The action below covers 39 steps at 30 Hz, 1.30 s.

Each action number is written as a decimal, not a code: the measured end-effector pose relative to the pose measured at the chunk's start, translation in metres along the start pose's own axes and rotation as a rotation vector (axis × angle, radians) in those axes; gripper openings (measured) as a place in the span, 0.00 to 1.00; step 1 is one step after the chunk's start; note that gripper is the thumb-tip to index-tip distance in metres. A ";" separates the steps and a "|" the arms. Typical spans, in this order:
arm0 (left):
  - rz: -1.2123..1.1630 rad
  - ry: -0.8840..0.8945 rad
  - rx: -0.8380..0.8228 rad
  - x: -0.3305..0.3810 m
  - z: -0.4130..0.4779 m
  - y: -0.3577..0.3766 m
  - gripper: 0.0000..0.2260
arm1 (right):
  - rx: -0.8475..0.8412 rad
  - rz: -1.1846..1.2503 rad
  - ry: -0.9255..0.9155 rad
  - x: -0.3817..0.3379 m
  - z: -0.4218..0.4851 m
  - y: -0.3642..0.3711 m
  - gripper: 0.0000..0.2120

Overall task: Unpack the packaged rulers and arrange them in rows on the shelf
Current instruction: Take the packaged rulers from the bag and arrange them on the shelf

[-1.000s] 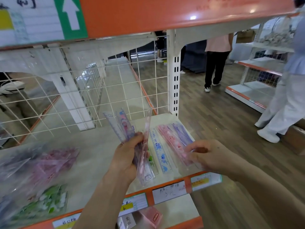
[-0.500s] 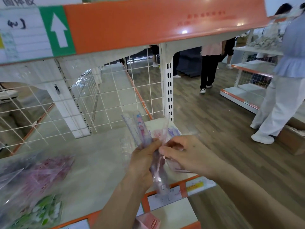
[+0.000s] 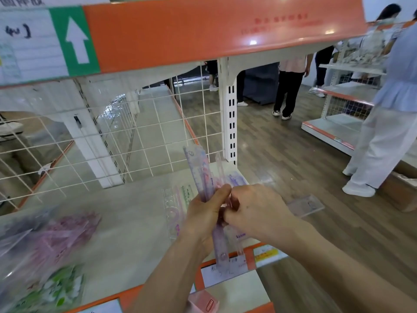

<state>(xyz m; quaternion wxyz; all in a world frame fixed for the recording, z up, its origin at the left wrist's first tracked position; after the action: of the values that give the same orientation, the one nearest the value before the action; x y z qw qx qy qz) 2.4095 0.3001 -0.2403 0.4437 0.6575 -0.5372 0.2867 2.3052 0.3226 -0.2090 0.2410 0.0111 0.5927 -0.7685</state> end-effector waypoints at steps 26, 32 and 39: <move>-0.067 -0.108 0.045 0.007 0.000 -0.041 0.02 | -0.090 0.054 0.163 0.030 0.028 0.015 0.10; 0.119 -0.023 -0.149 0.004 -0.013 -0.025 0.01 | 0.117 0.250 0.023 0.010 0.034 0.016 0.10; -0.037 0.008 0.044 0.014 0.001 -0.041 0.05 | -0.302 0.393 -0.133 0.027 0.009 -0.017 0.13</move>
<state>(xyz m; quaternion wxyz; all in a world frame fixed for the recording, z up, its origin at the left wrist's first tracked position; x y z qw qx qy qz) 2.4527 0.2937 -0.2402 0.4367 0.6758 -0.5166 0.2927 2.2771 0.3072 -0.1993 0.4233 0.0394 0.6698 -0.6088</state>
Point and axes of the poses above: each hand's wrist, its own z-axis towards the middle knuckle, its own y-axis out of the palm, x = y × z, the point moved 1 cm from there along z, towards the middle knuckle, and after that the axes turned 11 degrees about -y, right-handed, at the moved point
